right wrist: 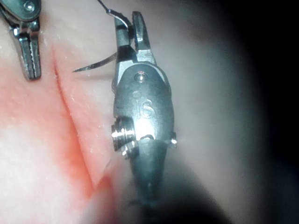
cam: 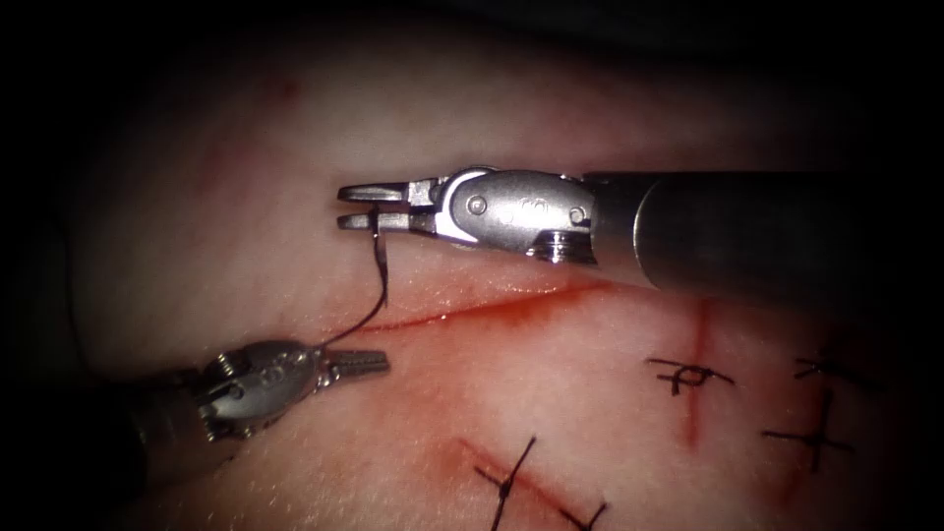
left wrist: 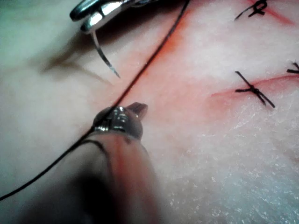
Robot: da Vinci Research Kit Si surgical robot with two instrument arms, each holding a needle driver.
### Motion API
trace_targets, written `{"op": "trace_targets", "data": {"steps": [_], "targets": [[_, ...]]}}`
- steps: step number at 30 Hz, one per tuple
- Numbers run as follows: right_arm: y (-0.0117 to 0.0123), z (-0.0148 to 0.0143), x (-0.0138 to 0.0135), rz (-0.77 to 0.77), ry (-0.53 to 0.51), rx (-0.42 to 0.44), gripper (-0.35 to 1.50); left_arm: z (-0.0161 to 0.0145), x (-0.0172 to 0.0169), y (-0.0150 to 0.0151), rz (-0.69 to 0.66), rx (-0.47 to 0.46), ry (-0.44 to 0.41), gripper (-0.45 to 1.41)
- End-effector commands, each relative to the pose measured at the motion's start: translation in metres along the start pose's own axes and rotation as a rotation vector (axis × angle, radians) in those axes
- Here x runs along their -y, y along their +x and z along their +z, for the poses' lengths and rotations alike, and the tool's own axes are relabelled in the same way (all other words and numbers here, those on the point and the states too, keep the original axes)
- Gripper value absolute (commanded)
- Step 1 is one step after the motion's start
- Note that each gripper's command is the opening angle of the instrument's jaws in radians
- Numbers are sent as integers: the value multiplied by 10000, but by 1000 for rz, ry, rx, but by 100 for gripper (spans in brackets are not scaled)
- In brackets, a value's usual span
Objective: Wound Closure
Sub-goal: Insert the needle through the skin above the incision with the right gripper.
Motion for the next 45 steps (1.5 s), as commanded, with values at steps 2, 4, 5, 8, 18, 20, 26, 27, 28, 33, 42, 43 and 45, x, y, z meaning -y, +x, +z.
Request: {"op": "trace_targets", "data": {"steps": [2,4,5,8,18,20,26,27,28,33,42,43,45], "targets": [[-7,13,0,-36,14,-14,-35,8,-2,-4,-2,31,-23,-33],[-9,16,4,-53,21,-20,-35,9,-4,-7,3,46,-33,-32],[-11,18,5,-61,23,-20,-35,9,-4,-7,4,48,-36,-32],[-16,24,11,-106,27,-23,-35,7,-6,-7,-4,47,-39,-33],[-23,26,15,-167,28,-22,-35,-3,-10,-4,-9,50,-48,-35],[-26,28,17,-183,27,-24,-35,-5,-10,-3,-9,51,-50,-35],[-41,30,23,-210,40,-20,-35,-7,-10,-2,-10,52,-51,-33],[-43,29,23,-212,42,-18,-35,-8,-10,-2,-10,52,-52,-32],[-47,28,24,-215,43,-17,-35,-9,-10,-2,-10,52,-53,-32],[-53,28,29,-229,52,-12,-35,-11,-8,-3,-15,52,-55,-30],[-59,35,59,-397,113,-75,-35,-24,-5,-4,-20,55,-69,-32],[-59,35,61,-416,113,-77,-35,-25,-5,-4,-20,55,-70,-32],[-60,33,65,-449,118,-82,-35,-29,-4,-4,-19,56,-73,-32]]}}
